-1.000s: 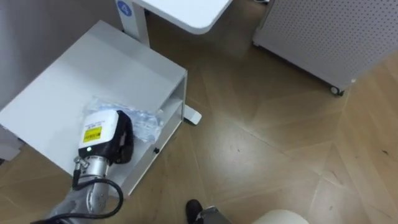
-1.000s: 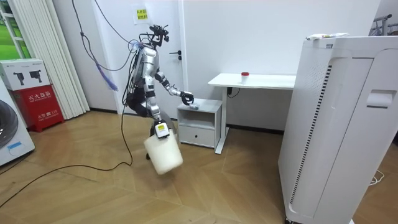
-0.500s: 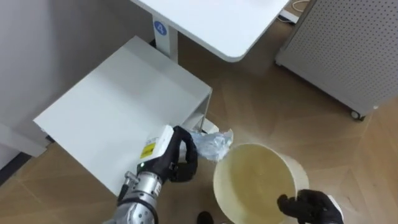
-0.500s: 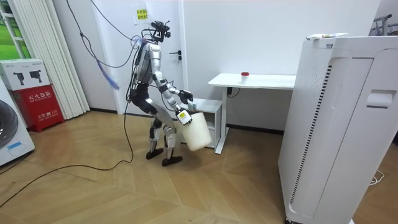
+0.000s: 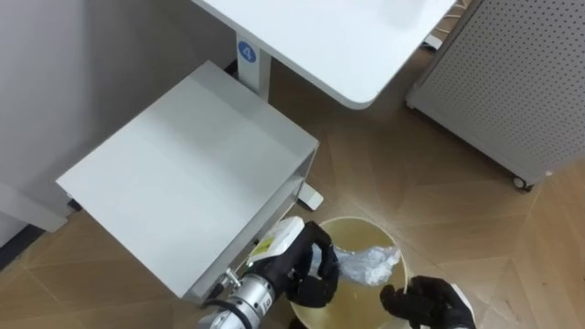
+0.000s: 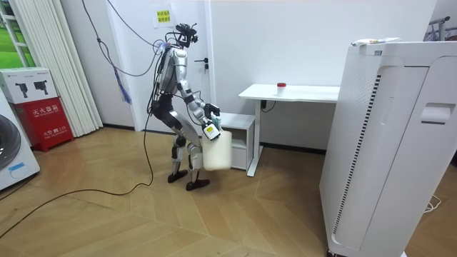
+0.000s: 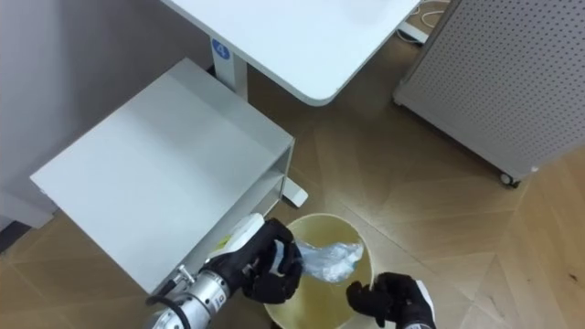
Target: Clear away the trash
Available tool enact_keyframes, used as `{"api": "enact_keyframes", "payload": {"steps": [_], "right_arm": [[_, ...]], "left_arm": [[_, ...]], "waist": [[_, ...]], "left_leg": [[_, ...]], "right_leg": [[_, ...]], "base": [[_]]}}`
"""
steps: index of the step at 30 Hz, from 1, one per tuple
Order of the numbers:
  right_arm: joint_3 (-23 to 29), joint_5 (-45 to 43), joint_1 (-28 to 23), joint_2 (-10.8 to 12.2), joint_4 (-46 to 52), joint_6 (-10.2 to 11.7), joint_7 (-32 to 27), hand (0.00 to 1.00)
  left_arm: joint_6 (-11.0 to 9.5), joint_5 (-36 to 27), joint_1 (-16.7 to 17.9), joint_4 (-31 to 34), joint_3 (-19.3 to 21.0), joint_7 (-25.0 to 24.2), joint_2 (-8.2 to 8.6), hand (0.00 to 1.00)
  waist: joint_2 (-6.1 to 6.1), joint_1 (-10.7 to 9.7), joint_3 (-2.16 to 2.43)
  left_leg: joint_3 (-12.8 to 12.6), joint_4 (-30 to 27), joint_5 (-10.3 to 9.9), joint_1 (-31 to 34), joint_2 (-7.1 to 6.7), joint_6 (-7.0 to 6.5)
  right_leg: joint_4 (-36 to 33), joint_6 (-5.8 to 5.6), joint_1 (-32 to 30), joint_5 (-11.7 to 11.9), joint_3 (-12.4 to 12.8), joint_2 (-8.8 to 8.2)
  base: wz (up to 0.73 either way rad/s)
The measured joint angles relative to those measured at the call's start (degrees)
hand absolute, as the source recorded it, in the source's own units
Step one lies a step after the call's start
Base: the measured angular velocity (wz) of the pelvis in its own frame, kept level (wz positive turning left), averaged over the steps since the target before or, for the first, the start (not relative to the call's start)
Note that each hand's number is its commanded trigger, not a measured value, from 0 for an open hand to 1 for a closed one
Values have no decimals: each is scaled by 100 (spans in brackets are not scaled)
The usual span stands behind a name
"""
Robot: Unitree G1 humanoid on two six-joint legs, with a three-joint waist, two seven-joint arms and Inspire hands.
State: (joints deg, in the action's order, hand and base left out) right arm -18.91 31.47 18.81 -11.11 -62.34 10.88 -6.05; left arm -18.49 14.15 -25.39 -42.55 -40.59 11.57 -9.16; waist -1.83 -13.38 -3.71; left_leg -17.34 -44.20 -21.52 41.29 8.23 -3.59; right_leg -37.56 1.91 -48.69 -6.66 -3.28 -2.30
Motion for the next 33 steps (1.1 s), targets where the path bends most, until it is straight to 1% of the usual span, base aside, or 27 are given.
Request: {"api": "enact_keyframes", "payload": {"steps": [1,2,6,9,12,19,24,25,28,31,33], "right_arm": [[0,4,16,6,9,0,46,100],[1,3,37,7,9,0,99,100],[8,-5,48,7,14,1,191,100],[10,-24,45,14,29,5,250,100],[9,-40,27,14,19,9,318,100],[8,-41,-29,2,-34,8,378,100],[8,-47,-41,-13,-81,3,428,100],[8,-50,-43,-14,-81,2,424,100],[8,-20,-101,-30,-80,4,423,100],[10,-21,-165,-38,-81,10,442,100],[13,-22,-195,-37,-83,11,443,100]], "left_arm": [[0,4,5,18,2,-62,15,69],[0,4,9,34,-3,-127,14,0],[0,8,44,58,0,-253,15,0],[0,17,62,102,1,-355,23,0],[0,19,66,111,2,-391,70,0],[0,14,86,116,-11,-568,73,0],[3,17,146,116,-10,-605,71,0],[2,15,177,116,-8,-604,69,0],[2,13,360,117,-8,-604,60,0],[2,42,527,146,-8,-608,23,0],[2,56,551,164,-5,-608,4,0]], "waist": [[-5,9,3],[-9,31,6],[-16,147,10],[-17,150,11],[-16,146,11],[-10,154,14],[36,176,44],[37,205,44],[70,274,68],[73,275,70],[76,277,72]], "left_leg": [[-13,11,0,-9,0,0],[-28,25,1,-20,0,-1],[-106,66,2,-82,-6,-4],[-120,68,3,-91,-10,-5],[-123,67,3,-97,-10,-6],[-131,88,3,-196,-3,-6],[-165,190,8,-430,-8,-3],[-200,231,10,-504,-12,0],[-266,380,29,-733,-32,9],[-266,557,76,-950,-98,21],[-254,586,77,-1030,-103,22]], "right_leg": [[-2,-1,1,-1,3,0],[-3,-1,1,-1,6,0],[-4,4,2,-4,2,-24],[-4,5,4,-4,-6,-40],[1,5,13,-2,-3,-41],[21,6,105,-1,-2,-32],[96,5,314,4,-6,-26],[113,6,364,4,-14,-40],[202,16,548,7,-92,-87],[288,27,742,-1,-154,-147],[322,20,836,-6,-173,-149]], "base": [[0],[-3],[-6],[-1],[0],[0],[-3],[-8],[-6],[3],[2]]}}
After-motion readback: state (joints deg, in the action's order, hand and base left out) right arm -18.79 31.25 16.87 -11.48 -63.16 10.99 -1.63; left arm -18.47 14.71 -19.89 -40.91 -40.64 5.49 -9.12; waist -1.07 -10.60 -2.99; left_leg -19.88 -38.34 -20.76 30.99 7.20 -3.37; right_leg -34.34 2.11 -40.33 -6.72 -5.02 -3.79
